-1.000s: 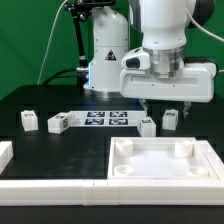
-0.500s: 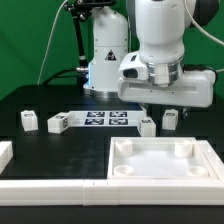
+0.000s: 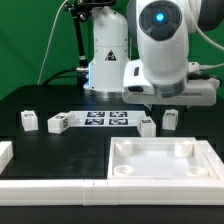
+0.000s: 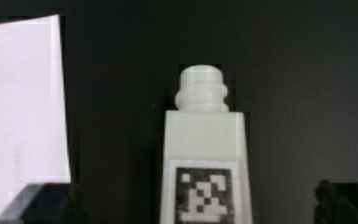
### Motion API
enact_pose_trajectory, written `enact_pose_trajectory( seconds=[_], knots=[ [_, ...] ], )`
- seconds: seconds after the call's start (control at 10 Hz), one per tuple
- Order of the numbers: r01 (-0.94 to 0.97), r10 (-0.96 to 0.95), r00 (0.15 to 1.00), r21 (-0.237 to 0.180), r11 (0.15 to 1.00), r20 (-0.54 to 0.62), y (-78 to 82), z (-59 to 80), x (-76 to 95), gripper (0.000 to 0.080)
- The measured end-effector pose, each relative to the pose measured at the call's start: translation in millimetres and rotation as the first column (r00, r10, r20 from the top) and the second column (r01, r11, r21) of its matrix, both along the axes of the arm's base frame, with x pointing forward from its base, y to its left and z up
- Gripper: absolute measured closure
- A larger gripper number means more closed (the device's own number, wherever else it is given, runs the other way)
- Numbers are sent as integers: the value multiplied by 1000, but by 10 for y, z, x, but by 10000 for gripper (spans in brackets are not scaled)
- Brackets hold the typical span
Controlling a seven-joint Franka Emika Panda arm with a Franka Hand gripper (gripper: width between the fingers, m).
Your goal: Assemble one leg
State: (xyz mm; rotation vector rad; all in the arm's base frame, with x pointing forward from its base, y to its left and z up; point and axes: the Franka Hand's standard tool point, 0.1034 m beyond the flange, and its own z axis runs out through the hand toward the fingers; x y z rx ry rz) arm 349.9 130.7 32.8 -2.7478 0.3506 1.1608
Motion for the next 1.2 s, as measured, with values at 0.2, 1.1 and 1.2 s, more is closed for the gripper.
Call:
enact_pose_trajectory(
  seconds=[0.2,1.1,1.2],
  knots=[
    [-10,16,986,40,999,-166,11,-19,-30,151],
    [-22,25,990,28,999,-140,102,-238,-44,151],
    [-14,17,989,18,1000,-145,102,-243,-51,151]
  ],
)
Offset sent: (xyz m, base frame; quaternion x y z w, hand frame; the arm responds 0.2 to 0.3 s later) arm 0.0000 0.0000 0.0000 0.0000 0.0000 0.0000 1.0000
